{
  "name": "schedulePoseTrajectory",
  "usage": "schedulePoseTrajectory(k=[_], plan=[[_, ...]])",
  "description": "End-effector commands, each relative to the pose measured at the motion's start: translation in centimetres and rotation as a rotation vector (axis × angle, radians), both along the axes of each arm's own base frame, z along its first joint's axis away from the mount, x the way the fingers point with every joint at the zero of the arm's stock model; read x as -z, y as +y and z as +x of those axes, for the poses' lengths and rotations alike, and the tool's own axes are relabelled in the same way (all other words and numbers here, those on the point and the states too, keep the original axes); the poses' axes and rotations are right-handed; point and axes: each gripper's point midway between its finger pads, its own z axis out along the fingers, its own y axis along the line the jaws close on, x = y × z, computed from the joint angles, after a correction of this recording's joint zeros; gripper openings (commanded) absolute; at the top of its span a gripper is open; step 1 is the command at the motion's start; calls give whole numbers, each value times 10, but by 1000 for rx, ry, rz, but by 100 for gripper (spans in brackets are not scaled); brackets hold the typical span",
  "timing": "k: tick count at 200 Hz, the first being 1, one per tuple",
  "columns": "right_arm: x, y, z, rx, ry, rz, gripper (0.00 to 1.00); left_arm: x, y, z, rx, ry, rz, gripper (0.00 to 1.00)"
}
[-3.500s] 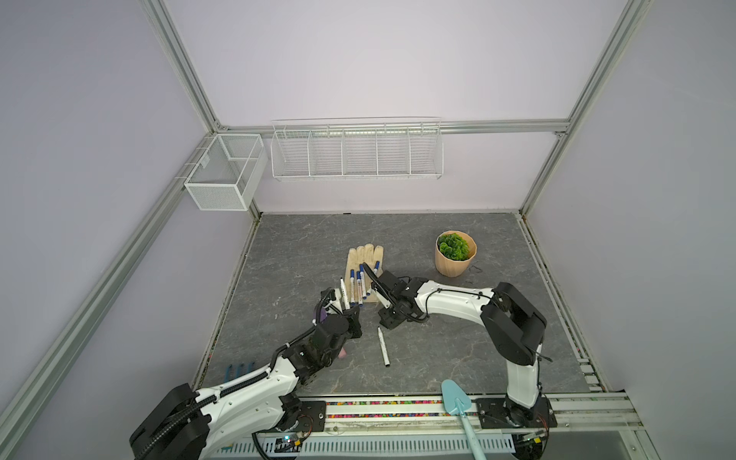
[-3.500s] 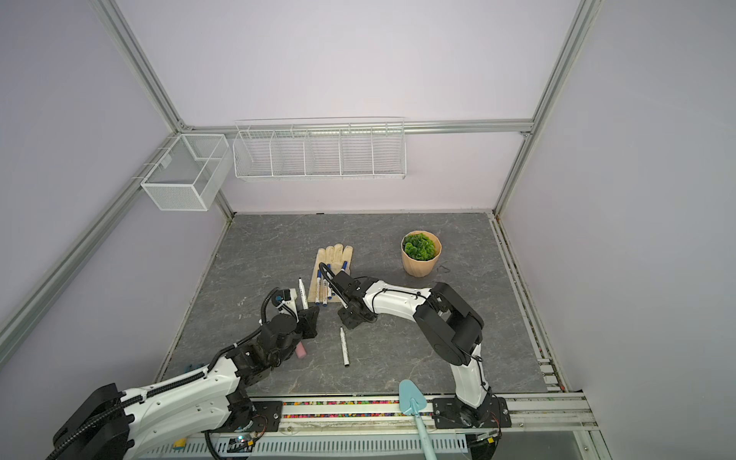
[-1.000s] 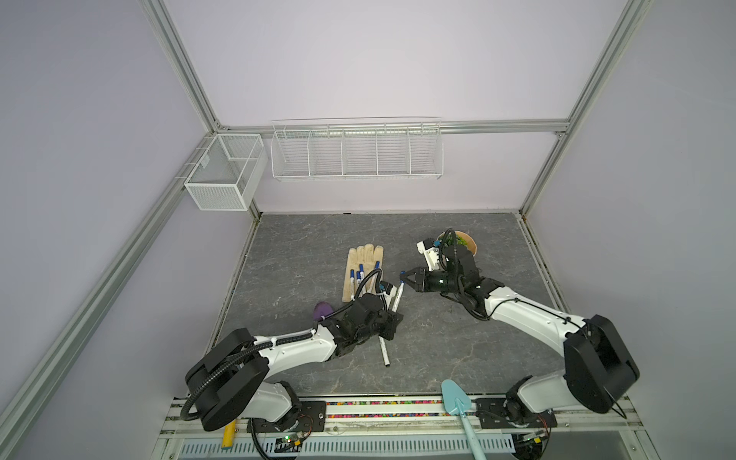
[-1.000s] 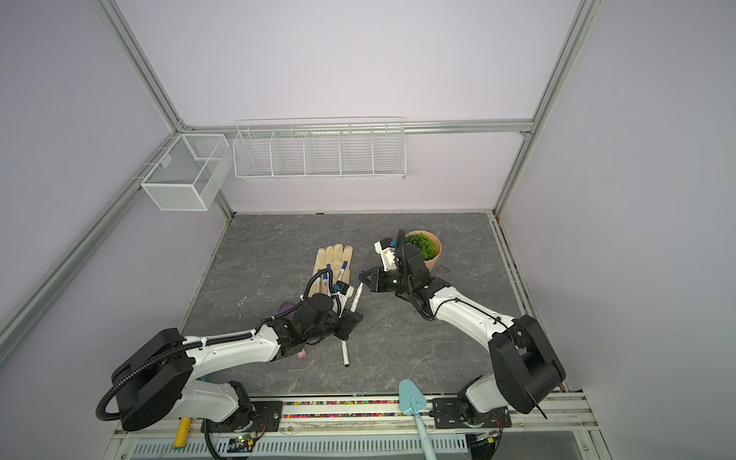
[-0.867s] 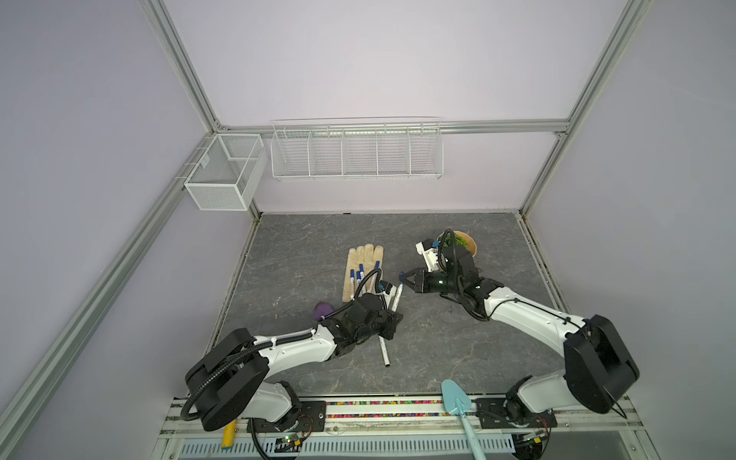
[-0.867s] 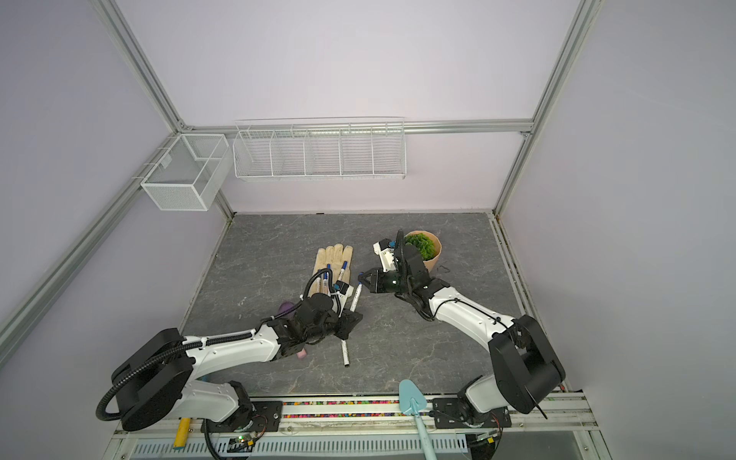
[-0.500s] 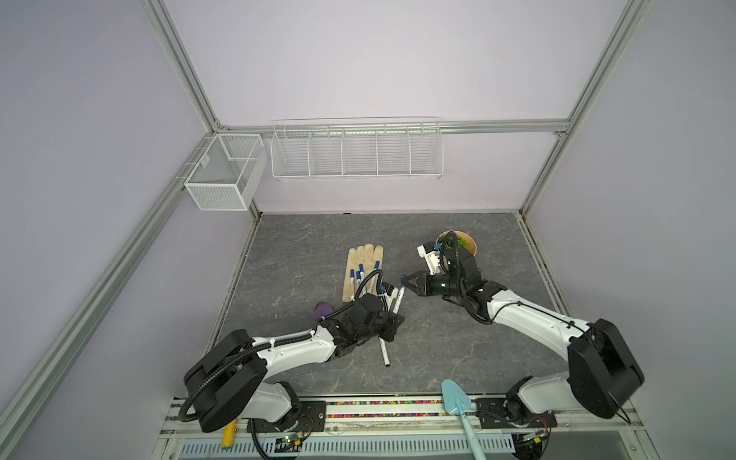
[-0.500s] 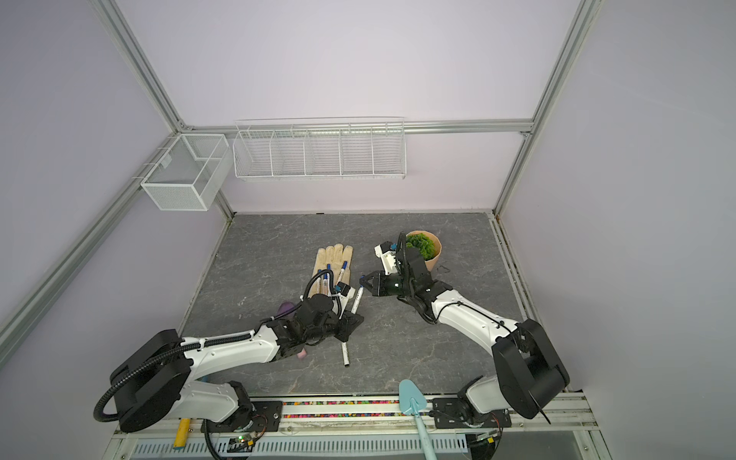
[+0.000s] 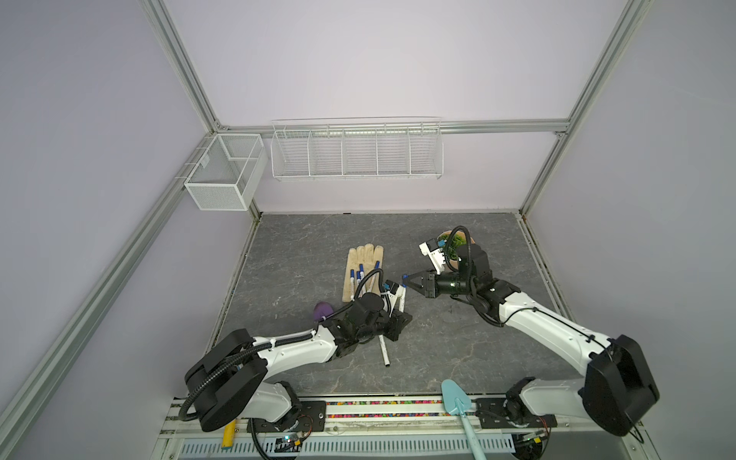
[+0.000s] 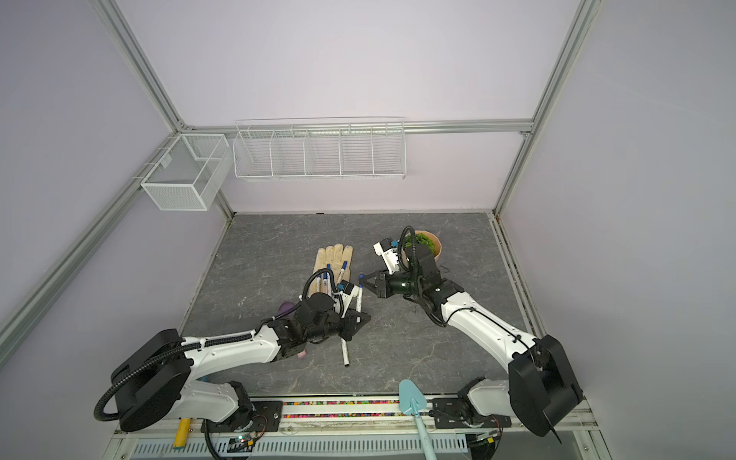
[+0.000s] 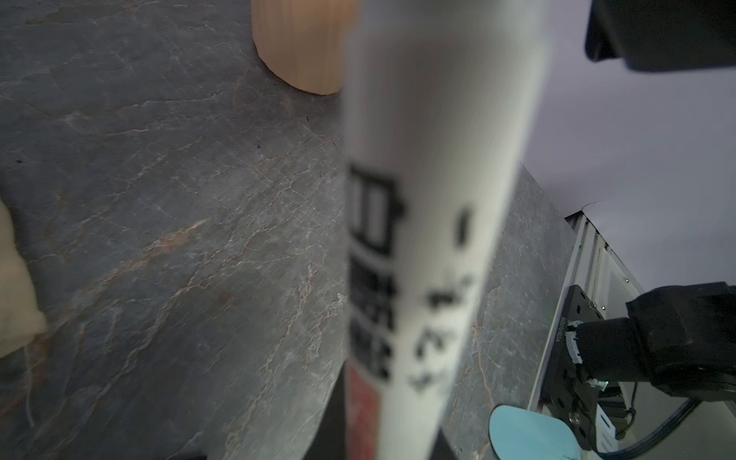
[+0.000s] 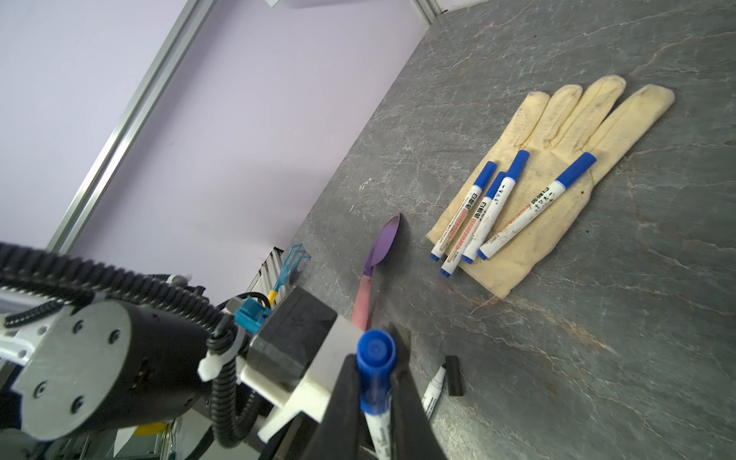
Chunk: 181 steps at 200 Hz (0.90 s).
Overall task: Insert the pens into the pen caps
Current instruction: 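Lower the blue cap onto the marker tip held by the left gripper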
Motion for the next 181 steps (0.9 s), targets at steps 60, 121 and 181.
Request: schedulePoseTrajectory(k=[60, 121, 181], plan=[[31, -12, -64, -168, 183, -108, 8, -59, -13, 28, -36, -155, -125, 0], [27, -15, -63, -163, 207, -147, 7, -70, -2, 19, 1, -284, -151, 0], [36, -17, -73, -181, 291, -162, 7, -85, 9, 17, -12, -352, -168, 0]])
